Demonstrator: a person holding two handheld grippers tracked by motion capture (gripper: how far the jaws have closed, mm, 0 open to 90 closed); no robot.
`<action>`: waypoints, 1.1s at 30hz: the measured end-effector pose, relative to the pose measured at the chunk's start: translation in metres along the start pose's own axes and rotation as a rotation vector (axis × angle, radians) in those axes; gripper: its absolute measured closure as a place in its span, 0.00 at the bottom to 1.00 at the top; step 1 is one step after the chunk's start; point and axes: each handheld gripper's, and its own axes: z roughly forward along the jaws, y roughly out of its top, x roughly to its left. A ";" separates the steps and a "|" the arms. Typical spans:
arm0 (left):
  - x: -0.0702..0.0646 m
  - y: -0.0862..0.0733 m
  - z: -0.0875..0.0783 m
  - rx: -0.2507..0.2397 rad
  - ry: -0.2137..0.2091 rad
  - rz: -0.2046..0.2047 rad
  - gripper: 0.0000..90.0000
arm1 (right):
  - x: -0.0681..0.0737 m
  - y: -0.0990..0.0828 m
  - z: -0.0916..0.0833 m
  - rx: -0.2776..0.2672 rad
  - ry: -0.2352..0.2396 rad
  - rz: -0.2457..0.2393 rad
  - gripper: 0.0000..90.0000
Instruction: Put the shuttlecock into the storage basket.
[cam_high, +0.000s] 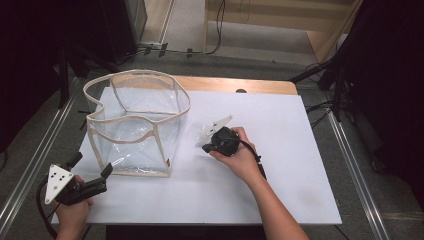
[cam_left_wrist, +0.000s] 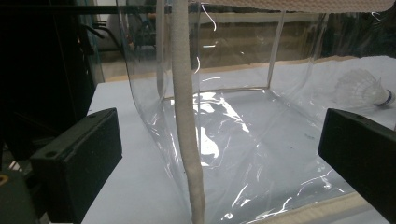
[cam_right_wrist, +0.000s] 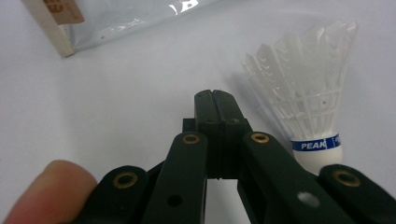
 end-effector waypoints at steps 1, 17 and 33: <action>0.000 0.000 0.000 0.000 0.000 0.000 0.00 | -0.001 0.001 0.000 0.002 -0.007 0.006 0.98; 0.000 0.000 0.000 -0.002 -0.001 0.000 0.00 | -0.024 0.000 0.011 -0.006 -0.102 0.081 0.98; 0.000 0.000 0.000 -0.002 -0.006 0.001 0.00 | -0.033 -0.003 -0.005 -0.054 -0.078 0.101 0.86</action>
